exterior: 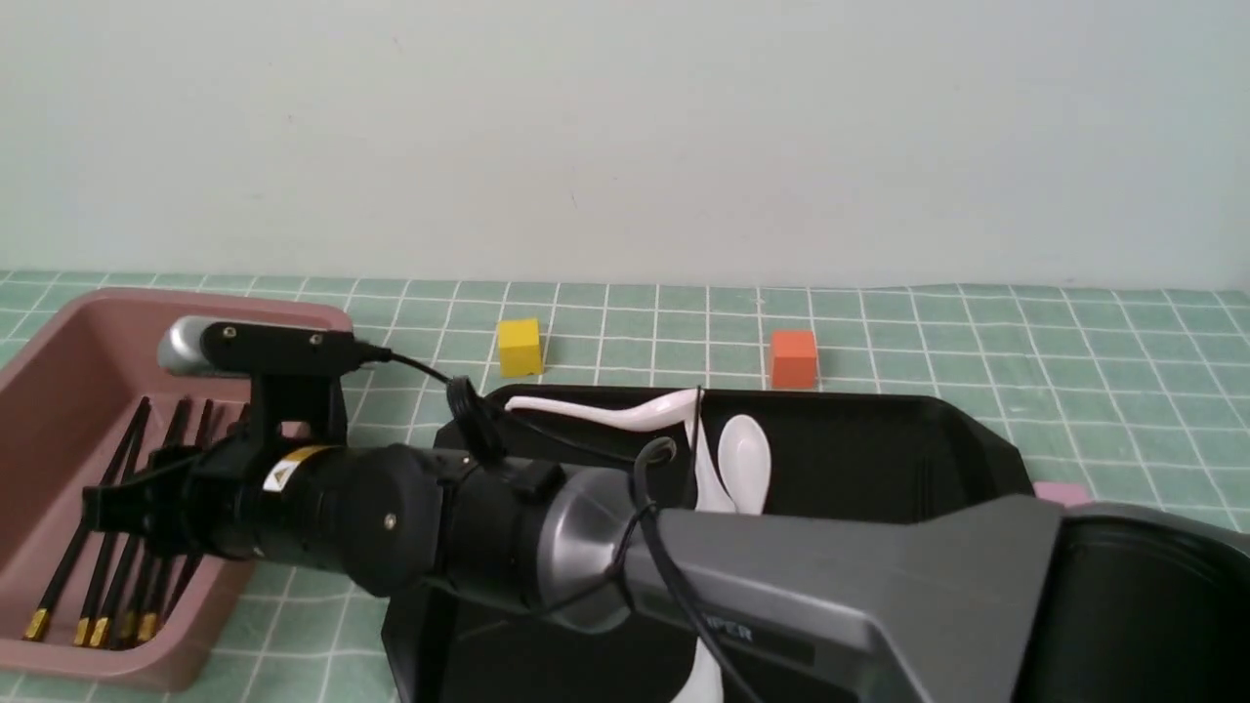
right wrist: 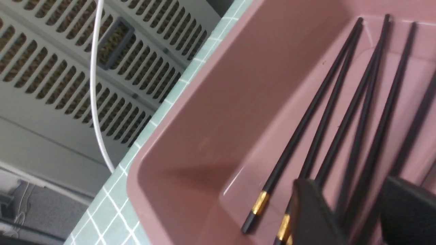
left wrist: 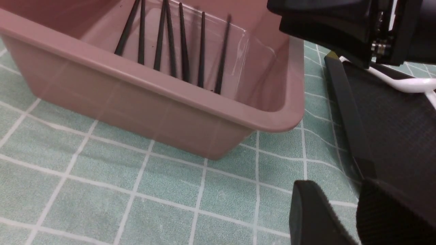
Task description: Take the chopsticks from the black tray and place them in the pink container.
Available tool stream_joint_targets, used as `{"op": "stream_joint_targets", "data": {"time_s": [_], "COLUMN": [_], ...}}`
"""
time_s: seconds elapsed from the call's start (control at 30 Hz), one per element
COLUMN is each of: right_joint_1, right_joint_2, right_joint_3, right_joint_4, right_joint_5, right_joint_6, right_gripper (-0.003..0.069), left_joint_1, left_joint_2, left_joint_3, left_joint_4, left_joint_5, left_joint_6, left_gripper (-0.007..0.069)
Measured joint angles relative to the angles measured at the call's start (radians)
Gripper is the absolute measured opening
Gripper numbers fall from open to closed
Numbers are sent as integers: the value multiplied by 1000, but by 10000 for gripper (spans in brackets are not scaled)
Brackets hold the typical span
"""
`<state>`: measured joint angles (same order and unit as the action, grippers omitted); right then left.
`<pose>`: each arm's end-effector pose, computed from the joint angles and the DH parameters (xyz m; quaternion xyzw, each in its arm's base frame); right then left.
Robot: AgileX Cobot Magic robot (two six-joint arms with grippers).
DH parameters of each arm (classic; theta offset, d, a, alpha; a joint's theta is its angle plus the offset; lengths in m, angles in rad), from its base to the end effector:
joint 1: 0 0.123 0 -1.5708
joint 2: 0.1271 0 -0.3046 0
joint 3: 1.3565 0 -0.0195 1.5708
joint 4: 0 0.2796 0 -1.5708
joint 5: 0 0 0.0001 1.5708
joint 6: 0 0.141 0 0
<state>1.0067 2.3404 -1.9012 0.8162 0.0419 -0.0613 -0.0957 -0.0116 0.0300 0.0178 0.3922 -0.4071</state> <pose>0.3374 0.5415 0.1826 -0.1126 0.8204 0.4402 0.3471 0.1083 -0.0094 0.1519 -0.1212 0.8026 -0.1380 0.5675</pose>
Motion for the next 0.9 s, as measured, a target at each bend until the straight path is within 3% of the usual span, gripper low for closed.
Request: {"op": "stream_joint_targets", "data": {"time_s": [0.17,0.27,0.6,0.7,0.9], "right_joint_1": [-8,-31,-198,-232,-241], "right_joint_2": [-62,-137,-507,-620,-848], "right_joint_3": [0,0,0,0,71], "right_joint_4": [-48,-98,-372,-459,-595], "right_joint_5": [135,268,978,1156,1210], "right_joint_6": [-8,-11,-13,-8,52], "right_gripper": [347,305,1,-13,-13], "left_joint_1": [0,0,0,0,0], "left_joint_2": [0,0,0,0,0], "left_joint_3": [0,0,0,0,0], "left_joint_4": [0,0,0,0,0], "left_joint_5": [0,0,0,0,0], "left_joint_6": [0,0,0,0,0], "left_gripper": [223,228,237,237,239]}}
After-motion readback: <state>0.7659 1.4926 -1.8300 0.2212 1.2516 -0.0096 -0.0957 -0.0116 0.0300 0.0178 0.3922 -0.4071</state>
